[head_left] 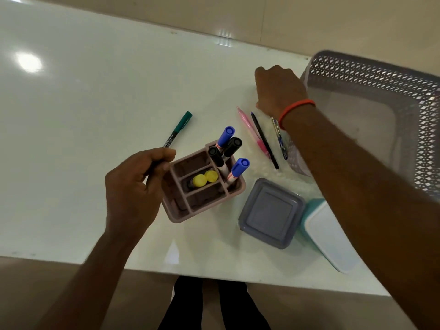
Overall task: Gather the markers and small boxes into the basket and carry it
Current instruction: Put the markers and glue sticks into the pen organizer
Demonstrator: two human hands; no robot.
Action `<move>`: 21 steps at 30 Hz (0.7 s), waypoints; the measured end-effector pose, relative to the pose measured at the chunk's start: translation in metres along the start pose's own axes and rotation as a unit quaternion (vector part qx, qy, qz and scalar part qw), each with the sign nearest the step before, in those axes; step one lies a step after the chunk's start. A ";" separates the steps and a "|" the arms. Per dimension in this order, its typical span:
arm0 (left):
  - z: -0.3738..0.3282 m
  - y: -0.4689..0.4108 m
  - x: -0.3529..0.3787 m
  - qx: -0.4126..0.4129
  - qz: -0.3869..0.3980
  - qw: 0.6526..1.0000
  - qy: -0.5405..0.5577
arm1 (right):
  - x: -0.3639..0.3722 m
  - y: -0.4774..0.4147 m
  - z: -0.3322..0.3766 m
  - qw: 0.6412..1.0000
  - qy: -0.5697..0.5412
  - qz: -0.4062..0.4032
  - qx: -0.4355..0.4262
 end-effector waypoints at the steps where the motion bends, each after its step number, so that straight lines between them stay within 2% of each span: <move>1: 0.000 0.000 0.004 -0.008 0.003 1.000 0.006 | 0.000 0.002 -0.003 1.000 -0.001 -0.001 0.005; 5: -0.003 -0.003 0.012 -0.050 -0.001 0.998 0.029 | -0.001 0.014 -0.010 0.999 -0.030 -0.030 -0.008; 8: -0.001 -0.007 0.014 -0.091 -0.005 0.994 0.053 | -0.038 0.022 -0.007 0.983 -0.110 -0.137 -0.042; 10: -0.001 -0.011 0.015 -0.117 -0.003 0.989 0.088 | -0.085 0.037 0.000 0.943 -0.225 -0.237 -0.063; 11: -0.001 -0.014 0.014 -0.119 -0.008 0.988 0.099 | -0.109 0.051 0.005 0.914 -0.295 -0.275 -0.047; 14: -0.003 -0.028 0.006 -0.085 -0.061 0.989 0.101 | -0.148 0.095 0.036 0.831 -0.495 -0.251 0.041; 16: 0.004 -0.038 -0.001 -0.105 -0.106 0.982 0.118 | -0.153 0.116 0.064 0.796 -0.535 -0.282 0.012; 17: 0.008 -0.043 -0.003 -0.122 -0.120 0.978 0.118 | -0.151 0.127 0.076 0.796 -0.525 -0.300 -0.015; 19: 0.018 -0.051 -0.003 -0.145 -0.117 0.979 0.088 | -0.137 0.143 0.099 0.820 -0.475 -0.315 -0.061; 21: 0.031 -0.058 0.006 -0.153 -0.050 0.987 0.022 | -0.114 0.150 0.113 0.841 -0.445 -0.299 -0.072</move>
Point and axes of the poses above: each hand's wrist, its own y-axis away from the middle knuckle, its own x-axis out of the palm, z = x × y, the point moved 4 cm from there along -y, towards the middle knuckle, and after that the axes turned 15 degrees about -z, right-handed, at the moved point
